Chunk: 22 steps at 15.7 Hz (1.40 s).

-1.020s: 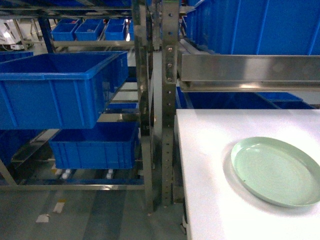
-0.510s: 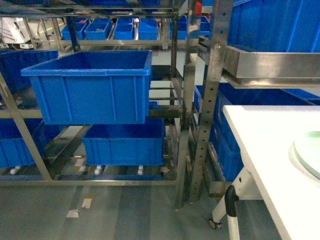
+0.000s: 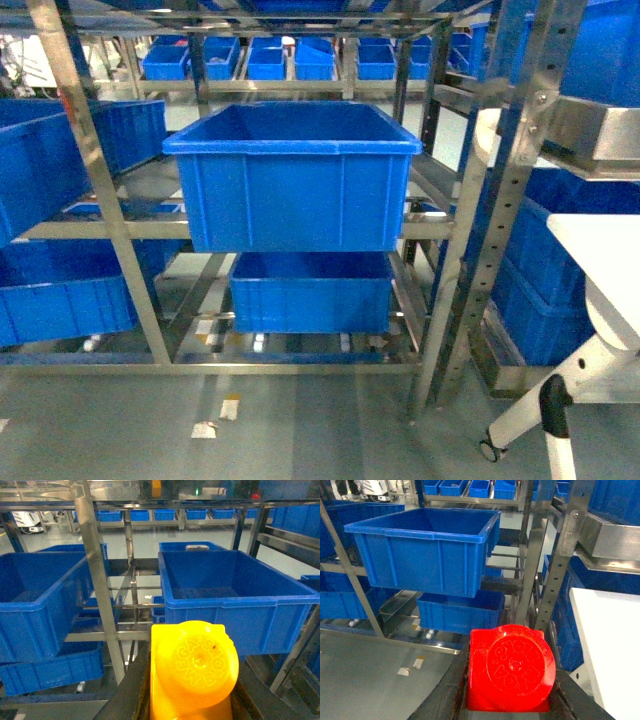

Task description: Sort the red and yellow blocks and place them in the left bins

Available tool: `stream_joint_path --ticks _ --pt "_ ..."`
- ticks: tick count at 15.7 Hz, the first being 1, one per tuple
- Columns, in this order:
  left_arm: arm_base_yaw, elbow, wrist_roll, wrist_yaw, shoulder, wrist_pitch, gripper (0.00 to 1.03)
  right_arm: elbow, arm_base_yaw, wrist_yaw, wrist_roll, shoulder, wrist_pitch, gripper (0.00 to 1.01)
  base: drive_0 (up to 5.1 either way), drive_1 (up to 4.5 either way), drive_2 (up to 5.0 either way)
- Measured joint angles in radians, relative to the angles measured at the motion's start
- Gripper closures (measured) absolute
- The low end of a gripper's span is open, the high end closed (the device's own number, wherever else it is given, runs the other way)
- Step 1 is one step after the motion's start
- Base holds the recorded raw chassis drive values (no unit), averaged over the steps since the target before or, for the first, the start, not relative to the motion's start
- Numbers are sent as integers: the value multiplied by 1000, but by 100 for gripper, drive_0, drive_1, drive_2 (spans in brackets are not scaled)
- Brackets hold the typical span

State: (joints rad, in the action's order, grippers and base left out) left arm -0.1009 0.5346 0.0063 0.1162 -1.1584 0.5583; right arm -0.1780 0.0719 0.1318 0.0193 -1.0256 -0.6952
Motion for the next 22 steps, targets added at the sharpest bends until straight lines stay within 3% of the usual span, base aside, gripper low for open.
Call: stream_joint_path --ticks 22 --pt "0 0 1 1 0 5 76 0 0 0 0 0 2 73 -491 246 246"
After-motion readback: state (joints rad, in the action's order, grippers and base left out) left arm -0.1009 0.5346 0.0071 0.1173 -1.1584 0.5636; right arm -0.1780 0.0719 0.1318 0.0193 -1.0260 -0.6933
